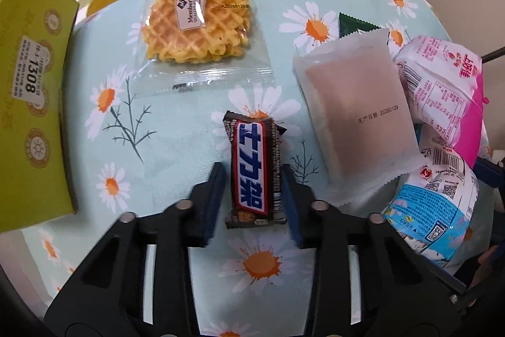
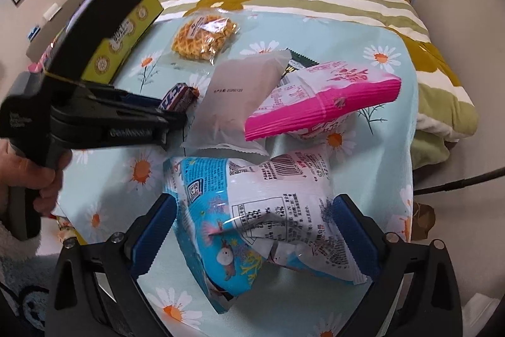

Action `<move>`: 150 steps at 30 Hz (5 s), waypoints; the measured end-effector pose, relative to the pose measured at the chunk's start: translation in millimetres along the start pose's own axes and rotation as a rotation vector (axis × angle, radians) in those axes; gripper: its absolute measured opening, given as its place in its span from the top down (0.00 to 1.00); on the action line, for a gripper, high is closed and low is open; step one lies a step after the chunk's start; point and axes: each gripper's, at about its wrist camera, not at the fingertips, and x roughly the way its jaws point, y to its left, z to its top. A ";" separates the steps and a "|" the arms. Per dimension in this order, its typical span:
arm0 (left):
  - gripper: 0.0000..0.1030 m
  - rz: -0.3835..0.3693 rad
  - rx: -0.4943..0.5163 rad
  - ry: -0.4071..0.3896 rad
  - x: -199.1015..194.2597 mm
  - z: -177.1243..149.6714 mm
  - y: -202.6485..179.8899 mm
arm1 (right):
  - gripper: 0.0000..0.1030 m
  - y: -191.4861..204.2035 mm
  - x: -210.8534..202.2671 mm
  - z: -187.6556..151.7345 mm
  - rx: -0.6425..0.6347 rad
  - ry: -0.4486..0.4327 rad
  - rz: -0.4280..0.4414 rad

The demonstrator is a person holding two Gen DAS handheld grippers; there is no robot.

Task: Organize snacks
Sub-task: 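Grasp the Snickers bar with left tool while right tool grasps the blue-white bag, then carry both snacks into the yellow box and open both tools, then move both tools back to the remaining packets on the cloth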

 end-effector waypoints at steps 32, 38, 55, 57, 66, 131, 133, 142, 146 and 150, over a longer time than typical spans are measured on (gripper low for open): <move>0.75 -0.149 -0.069 -0.133 -73.0 -24.6 29.4 | 0.25 20.1 -6.1 -18.0 -0.027 -0.067 0.032; 0.75 -0.186 -0.114 -0.211 -115.0 -28.3 42.9 | 0.25 34.6 -50.3 0.8 -0.034 -0.163 0.048; 0.75 -0.183 -0.175 -0.472 -236.9 -6.4 197.8 | 0.25 161.0 -105.9 136.6 -0.145 -0.399 0.024; 0.75 -0.172 -0.187 -0.481 -242.0 -5.8 227.3 | 0.25 188.9 -100.5 153.0 -0.170 -0.417 0.034; 0.75 -0.138 -0.227 -0.437 -220.4 4.6 348.9 | 0.25 276.6 -50.2 208.5 -0.184 -0.392 0.042; 0.00 -0.031 -0.128 -0.516 -228.9 -86.1 392.8 | 0.01 299.5 -55.5 170.2 0.150 -0.395 -0.025; 0.01 -0.037 -0.105 -0.524 -232.7 -81.0 379.0 | 0.01 287.0 -63.7 164.4 0.171 -0.412 -0.033; 0.01 -0.112 -0.012 -0.522 -234.2 -55.5 277.3 | 0.01 197.7 -107.6 119.4 0.293 -0.453 -0.128; 0.01 -0.138 0.029 -0.487 -221.6 -42.4 222.8 | 0.01 147.0 -121.7 95.3 0.355 -0.439 -0.163; 0.01 -0.186 0.060 -0.437 -200.0 -30.2 163.7 | 0.01 98.5 -131.7 72.3 0.414 -0.425 -0.171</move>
